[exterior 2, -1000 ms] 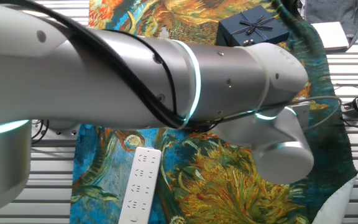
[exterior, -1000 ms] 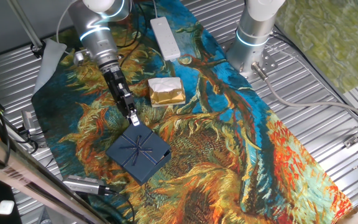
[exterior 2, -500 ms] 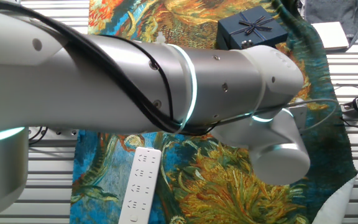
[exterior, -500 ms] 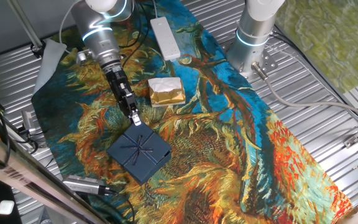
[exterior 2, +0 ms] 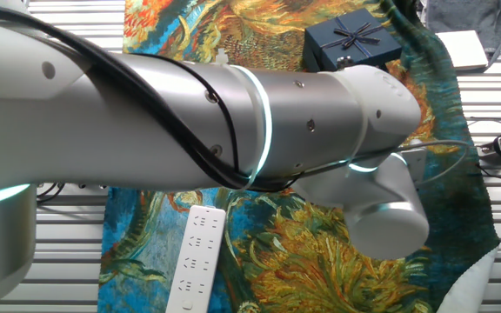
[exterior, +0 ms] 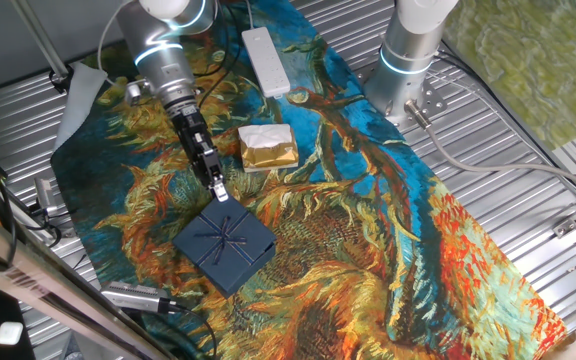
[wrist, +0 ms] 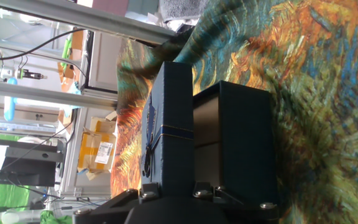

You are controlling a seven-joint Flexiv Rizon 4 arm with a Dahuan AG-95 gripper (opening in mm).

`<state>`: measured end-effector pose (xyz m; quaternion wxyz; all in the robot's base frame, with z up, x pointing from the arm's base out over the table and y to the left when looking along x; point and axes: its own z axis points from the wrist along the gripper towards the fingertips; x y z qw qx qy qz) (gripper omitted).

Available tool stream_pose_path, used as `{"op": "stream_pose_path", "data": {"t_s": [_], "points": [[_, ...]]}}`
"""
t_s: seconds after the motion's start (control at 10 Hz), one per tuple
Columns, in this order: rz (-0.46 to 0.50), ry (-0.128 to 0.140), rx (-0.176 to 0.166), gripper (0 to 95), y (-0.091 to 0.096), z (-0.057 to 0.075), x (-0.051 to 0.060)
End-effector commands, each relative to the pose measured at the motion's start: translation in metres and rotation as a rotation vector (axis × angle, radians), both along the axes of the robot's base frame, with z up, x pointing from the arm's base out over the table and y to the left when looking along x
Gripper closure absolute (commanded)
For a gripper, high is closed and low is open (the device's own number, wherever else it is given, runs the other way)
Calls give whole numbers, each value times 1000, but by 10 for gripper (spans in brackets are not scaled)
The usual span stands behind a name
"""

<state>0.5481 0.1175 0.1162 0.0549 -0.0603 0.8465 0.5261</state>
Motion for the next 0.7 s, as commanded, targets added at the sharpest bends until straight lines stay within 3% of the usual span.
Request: {"op": "stream_pose_path", "data": {"t_s": [0.1, 0.7], "points": [[-2, -2, -4, 950, 0, 0, -1], [-11, 4, -2, 950, 2, -1, -5]]}}
